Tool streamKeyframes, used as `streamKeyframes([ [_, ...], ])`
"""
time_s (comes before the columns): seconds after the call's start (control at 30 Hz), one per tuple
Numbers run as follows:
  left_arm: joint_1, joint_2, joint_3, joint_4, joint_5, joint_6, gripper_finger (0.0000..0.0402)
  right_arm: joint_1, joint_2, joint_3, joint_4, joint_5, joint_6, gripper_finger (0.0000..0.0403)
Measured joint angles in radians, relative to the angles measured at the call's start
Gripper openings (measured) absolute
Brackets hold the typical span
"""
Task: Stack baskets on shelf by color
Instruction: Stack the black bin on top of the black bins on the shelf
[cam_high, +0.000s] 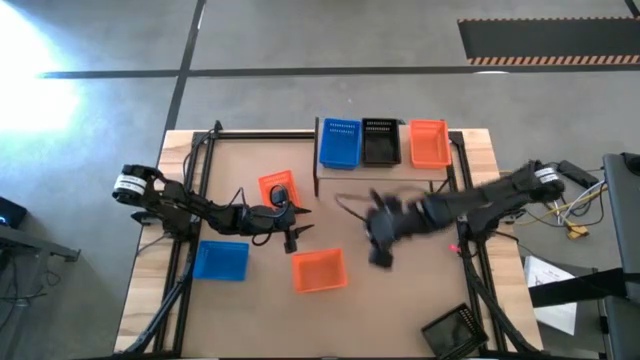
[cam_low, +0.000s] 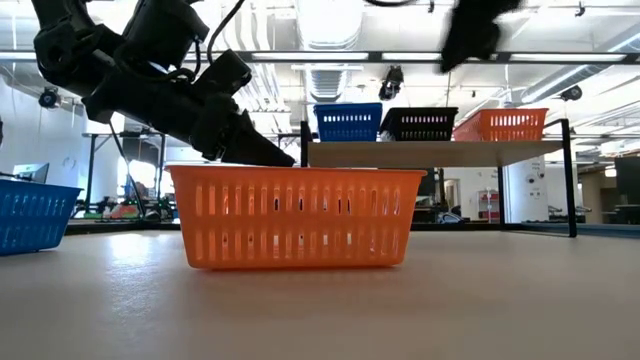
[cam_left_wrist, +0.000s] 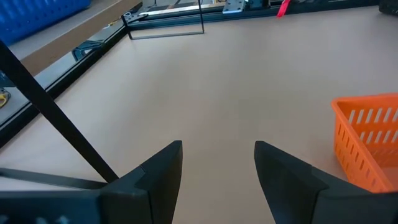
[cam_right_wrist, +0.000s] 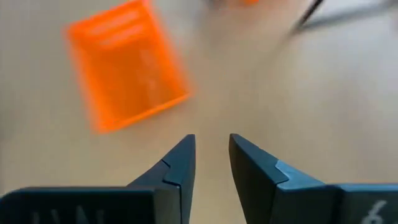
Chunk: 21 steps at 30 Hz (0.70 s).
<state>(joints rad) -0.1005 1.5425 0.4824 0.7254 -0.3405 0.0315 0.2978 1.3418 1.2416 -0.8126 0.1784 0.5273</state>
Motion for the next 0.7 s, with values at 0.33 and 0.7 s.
streamKeyframes([
  [0.33,0.001,0.0,0.0,0.009,0.0,0.064,0.0185,0.554,0.006,-0.155,0.286,0.257,1.06,0.0031],
  [0.7,0.001,0.0,0.0,0.026,0.0,0.106,0.0185,0.707,0.283,0.081,0.022,0.015,1.552,0.0014],
])
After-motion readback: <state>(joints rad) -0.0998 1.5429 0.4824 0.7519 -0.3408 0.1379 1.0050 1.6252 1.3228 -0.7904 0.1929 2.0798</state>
